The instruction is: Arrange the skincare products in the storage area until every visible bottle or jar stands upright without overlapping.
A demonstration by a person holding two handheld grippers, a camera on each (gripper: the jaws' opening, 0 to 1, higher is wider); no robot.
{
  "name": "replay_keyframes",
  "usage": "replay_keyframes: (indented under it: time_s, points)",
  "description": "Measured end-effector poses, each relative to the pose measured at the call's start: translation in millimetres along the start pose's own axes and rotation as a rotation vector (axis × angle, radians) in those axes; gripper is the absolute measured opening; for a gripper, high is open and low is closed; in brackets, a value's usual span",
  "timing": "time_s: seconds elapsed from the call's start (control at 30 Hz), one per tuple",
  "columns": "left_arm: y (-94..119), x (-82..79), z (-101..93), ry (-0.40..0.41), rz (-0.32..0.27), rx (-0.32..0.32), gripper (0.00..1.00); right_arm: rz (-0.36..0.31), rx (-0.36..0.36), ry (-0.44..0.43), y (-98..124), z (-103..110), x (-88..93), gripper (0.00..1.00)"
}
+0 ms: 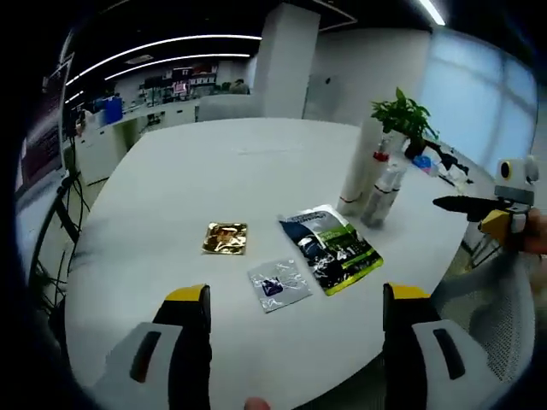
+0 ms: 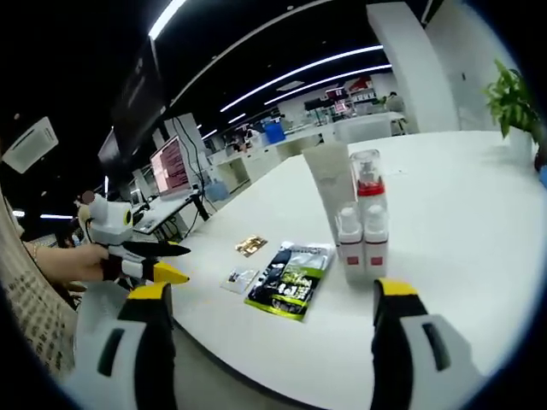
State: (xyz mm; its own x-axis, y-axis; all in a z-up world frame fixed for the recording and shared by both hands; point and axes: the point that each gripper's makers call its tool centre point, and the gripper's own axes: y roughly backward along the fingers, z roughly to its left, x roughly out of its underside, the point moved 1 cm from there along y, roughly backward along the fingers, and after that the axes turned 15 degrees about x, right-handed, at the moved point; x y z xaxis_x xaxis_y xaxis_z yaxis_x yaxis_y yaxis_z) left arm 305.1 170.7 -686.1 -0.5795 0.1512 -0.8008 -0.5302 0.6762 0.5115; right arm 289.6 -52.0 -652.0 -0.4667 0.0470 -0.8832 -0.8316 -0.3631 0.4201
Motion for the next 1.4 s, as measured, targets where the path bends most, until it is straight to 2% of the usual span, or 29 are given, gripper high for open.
replay_keyframes:
  time_s: [0.17, 0.3, 0.4, 0.6, 0.9, 0.97, 1.17, 1.37, 1.4]
  points:
    - [13, 10.1, -6.1, -0.054, 0.031, 0.048, 0.85, -0.003, 0.007, -0.008, 0, -3, -0.4, 0.98]
    - [19, 14.4, -10.3, -0.058, 0.024, 0.075, 0.89, 0.0, 0.011, -0.002, -1, -3, 0.2, 0.98]
    - [16, 5.5, -15.4, -0.076, -0.004, 0.095, 0.92, 0.003, 0.013, 0.001, -1, -4, 0.7, 0.98]
    - [14, 7.6, -12.5, -0.083, 0.021, 0.082, 0.92, 0.003, 0.017, 0.002, -1, -4, 0.6, 0.98]
    - [9, 11.2, 1.9, -0.045, 0.059, 0.049, 0.92, 0.008, 0.019, 0.002, -1, -4, 1.0, 0.98]
    - [2, 15.7, 8.6, -0.026, 0.105, 0.05, 0.92, 0.01, 0.017, 0.004, -2, -4, 1.5, 0.98]
    - [-18, 4.4, 24.8, -0.021, 0.129, 0.028, 0.92, 0.016, 0.02, 0.002, -2, -4, 2.0, 0.98]
    - [-38, 3.0, 42.4, 0.004, 0.216, 0.014, 0.92, 0.013, 0.027, -0.001, -3, -6, 0.7, 0.97]
    - [-41, 1.6, 48.5, 0.021, 0.229, -0.006, 0.93, 0.011, 0.03, -0.002, -3, -7, 0.4, 0.97]
